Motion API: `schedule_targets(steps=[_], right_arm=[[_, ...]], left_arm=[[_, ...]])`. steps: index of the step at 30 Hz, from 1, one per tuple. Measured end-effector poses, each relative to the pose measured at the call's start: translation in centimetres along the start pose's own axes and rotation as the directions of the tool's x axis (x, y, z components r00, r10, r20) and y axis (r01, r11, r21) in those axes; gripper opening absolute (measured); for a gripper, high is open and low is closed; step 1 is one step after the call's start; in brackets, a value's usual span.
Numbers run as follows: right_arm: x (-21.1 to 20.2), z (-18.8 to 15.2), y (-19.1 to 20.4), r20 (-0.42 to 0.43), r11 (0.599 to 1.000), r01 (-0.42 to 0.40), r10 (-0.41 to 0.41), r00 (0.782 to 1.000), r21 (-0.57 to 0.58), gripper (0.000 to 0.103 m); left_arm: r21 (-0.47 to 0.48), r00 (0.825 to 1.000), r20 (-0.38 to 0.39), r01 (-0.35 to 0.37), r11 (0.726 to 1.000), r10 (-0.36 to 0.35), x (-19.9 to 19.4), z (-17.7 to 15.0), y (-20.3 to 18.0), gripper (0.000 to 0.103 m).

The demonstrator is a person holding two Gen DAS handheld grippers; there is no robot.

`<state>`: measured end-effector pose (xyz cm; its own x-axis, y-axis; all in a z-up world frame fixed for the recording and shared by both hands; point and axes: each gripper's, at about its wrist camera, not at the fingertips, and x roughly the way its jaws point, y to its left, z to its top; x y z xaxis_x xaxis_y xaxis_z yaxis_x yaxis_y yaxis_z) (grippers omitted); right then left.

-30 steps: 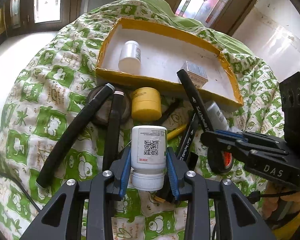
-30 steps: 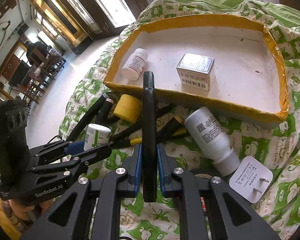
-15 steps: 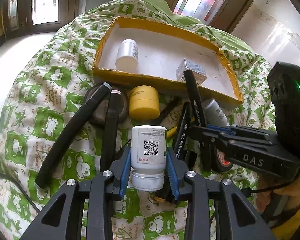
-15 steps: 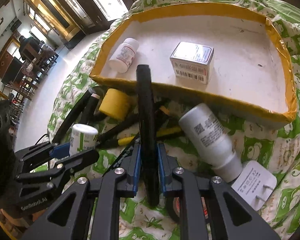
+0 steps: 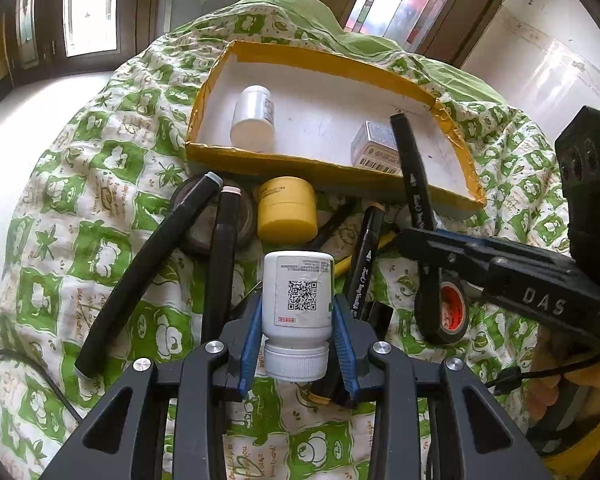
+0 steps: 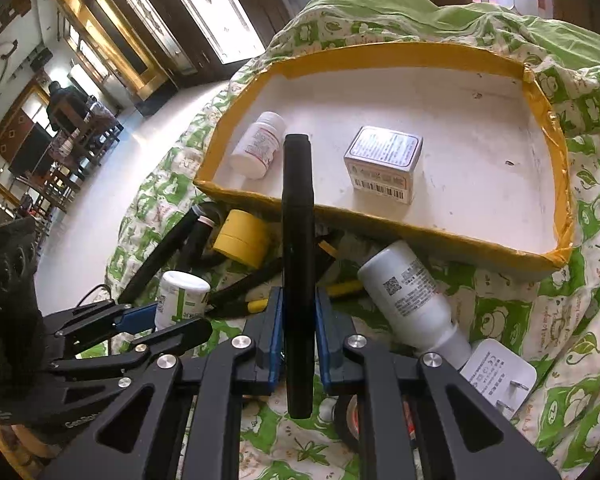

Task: Organize rigid objects
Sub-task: 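Carry the bottle toward the tray with the left tool while the right tool carries the marker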

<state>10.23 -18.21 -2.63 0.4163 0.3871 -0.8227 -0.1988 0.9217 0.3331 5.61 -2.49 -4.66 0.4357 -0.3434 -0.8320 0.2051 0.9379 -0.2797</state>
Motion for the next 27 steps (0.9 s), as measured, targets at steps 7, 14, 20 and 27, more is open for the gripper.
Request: schedule_targets(steps=[7, 14, 20, 27], right_arm=[[-1.9, 0.5, -1.1, 0.047, 0.998, -0.024, 0.022, 0.999, 0.049, 0.014], [-4.3, 1.3, -2.1, 0.108, 0.997, -0.003, -0.005, 0.994, 0.078, 0.014], [-6.4, 2.9, -3.8, 0.156, 0.993, 0.033, -0.051, 0.986, 0.116, 0.014], [-6.8, 5.9, -5.3, 0.154, 0.992, 0.081, -0.095, 0.983, 0.097, 0.014]], left_arm=[[0.007, 1.000, 0.002, -0.006, 1.000, 0.006, -0.1, 0.0, -0.1, 0.035], [0.020, 1.000, 0.010, 0.003, 1.000, -0.003, -0.6, 0.6, -0.3, 0.035], [0.038, 1.000, 0.025, 0.011, 0.999, -0.012, -1.0, 2.5, -1.0, 0.035], [0.053, 0.998, 0.041, 0.040, 0.998, -0.042, -0.2, 7.0, -2.6, 0.035]])
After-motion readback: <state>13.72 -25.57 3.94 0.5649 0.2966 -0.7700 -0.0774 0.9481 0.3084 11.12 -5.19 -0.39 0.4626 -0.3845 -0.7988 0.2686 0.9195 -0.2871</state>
